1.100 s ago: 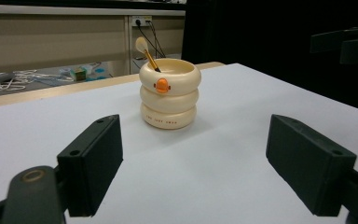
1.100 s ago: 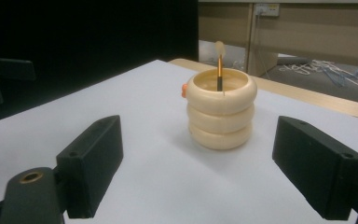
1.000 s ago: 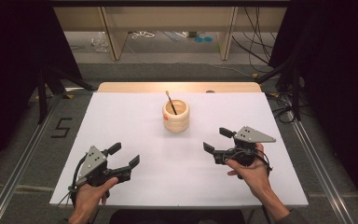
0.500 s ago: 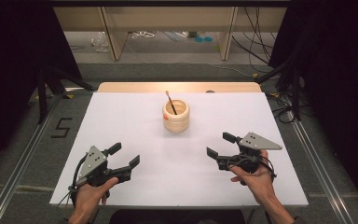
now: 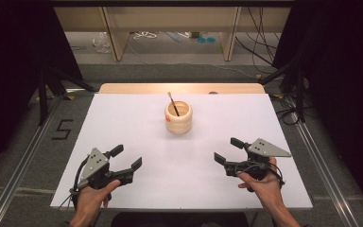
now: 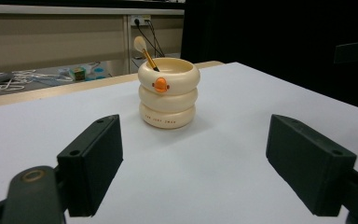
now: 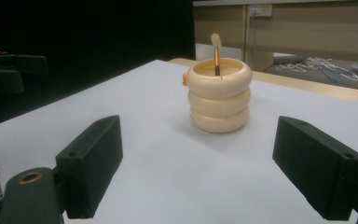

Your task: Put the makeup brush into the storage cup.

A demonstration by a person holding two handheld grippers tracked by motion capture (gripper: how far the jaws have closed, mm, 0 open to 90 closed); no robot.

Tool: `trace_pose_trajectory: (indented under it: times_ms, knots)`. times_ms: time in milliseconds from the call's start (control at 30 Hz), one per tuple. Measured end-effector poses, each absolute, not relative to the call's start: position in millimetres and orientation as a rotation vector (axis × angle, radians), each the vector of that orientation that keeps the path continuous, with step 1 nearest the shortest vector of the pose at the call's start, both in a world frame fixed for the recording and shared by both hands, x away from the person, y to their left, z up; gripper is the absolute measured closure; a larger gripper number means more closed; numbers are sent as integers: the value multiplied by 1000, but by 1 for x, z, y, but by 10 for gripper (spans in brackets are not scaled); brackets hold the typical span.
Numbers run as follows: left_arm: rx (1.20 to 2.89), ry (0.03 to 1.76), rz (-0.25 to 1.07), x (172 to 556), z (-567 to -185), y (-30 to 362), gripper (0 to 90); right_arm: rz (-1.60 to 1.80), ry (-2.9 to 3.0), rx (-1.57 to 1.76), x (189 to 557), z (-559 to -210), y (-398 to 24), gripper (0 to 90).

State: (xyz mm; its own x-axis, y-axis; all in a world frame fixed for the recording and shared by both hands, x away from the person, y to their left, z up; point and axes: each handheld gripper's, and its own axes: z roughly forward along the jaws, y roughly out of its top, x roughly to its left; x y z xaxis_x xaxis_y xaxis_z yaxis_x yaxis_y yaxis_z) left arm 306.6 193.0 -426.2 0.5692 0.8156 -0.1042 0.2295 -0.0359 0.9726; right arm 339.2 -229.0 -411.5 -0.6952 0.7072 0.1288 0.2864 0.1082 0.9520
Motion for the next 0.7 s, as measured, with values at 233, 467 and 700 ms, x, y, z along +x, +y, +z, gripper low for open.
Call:
trace_pose_trajectory:
  times_ms: [233, 467, 700]
  knots:
    - [1577, 908, 597, 307, -426, 193, 183, 1620, 2024, 972, 337, -414, -230, 166]
    - [1580, 909, 597, 307, -426, 193, 183, 1610, 2033, 978, 336, -415, -232, 167]
    - [1580, 911, 597, 307, -426, 193, 183, 1627, 2026, 973, 337, -417, -231, 167]
